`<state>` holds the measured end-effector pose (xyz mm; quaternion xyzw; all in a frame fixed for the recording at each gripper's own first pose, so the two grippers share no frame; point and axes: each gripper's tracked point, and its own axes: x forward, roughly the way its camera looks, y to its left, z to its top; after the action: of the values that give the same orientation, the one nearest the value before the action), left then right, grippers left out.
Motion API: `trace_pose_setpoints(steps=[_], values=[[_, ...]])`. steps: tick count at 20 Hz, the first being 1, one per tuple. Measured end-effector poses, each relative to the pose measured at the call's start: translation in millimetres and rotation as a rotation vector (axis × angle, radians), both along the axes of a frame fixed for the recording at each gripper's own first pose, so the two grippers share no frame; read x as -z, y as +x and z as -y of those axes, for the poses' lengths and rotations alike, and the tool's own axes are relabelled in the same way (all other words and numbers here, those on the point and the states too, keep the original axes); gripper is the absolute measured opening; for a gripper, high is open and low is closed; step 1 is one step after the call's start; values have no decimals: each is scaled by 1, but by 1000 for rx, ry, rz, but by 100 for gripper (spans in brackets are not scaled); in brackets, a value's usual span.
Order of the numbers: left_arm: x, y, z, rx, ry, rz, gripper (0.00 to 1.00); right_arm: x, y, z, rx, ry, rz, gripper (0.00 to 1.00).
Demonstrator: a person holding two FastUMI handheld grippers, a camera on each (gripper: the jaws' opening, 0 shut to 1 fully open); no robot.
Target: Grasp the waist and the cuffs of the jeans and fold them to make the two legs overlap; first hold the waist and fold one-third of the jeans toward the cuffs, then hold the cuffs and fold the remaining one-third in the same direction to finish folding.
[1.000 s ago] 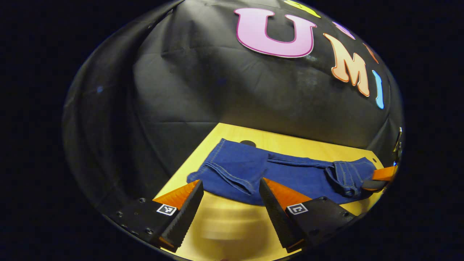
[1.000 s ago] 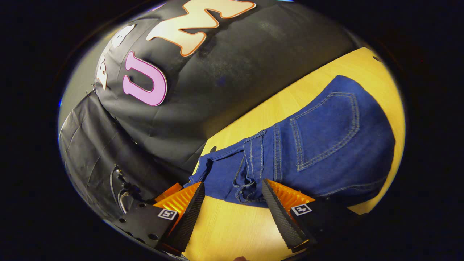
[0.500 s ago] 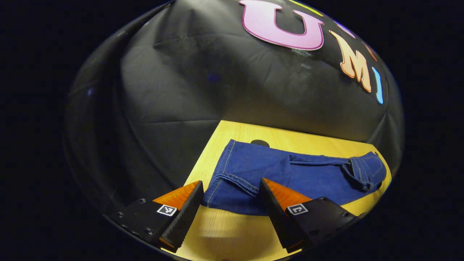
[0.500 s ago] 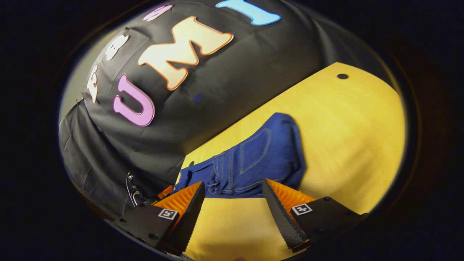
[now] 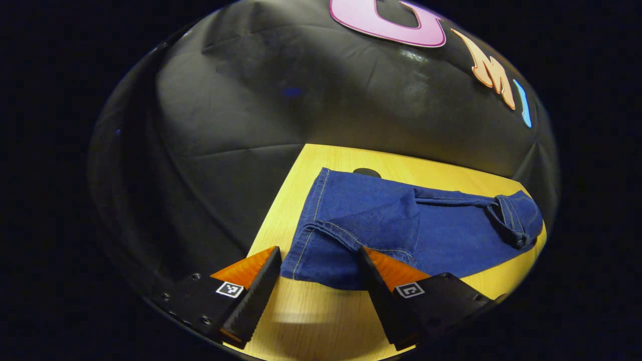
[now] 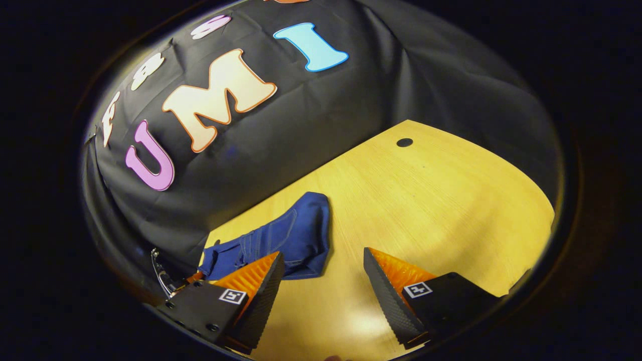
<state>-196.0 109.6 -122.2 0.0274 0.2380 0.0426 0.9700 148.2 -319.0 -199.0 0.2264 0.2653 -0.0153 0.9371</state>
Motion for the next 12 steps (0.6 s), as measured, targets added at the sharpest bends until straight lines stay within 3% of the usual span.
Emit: trace_pose_setpoints(steps=[5,6,9,12], values=[[-1,2,6,64,17,-33,85,12,0,-13,-44,9,-36,98],[0,4,12,86,3,-30,78,14,0,-14,-53,12,-40,98],[3,6,25,105,-45,-34,26,11,0,-13,-58,11,-40,98],[3,5,26,57,-68,-17,10,4,0,-8,-44,15,-30,98]])
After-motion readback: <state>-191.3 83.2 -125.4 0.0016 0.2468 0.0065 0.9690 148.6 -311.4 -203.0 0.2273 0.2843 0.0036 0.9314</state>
